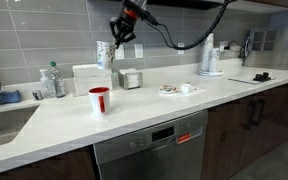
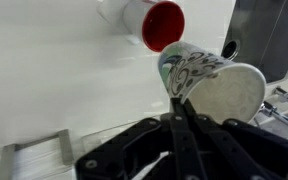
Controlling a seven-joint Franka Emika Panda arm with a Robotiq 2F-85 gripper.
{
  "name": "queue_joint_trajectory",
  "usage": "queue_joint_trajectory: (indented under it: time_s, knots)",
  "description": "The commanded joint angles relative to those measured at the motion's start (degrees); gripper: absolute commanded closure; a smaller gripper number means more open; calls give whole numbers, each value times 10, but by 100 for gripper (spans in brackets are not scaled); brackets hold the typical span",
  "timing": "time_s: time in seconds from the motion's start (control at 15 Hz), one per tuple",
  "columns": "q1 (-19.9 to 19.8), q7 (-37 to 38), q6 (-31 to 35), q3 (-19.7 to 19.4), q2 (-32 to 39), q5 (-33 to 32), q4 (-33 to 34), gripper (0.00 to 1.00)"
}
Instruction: Remove the styrofoam cup from the white and red mug cup and put it on the counter top slightly to the right
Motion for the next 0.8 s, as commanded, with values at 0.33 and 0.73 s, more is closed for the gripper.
queue_joint_trajectory:
  time_s: [0.33, 0.73]
  knots:
    - [-5, 191, 64, -68, -11, -39, -101, 99]
    - [1, 362, 103, -110, -13, -153, -144, 99]
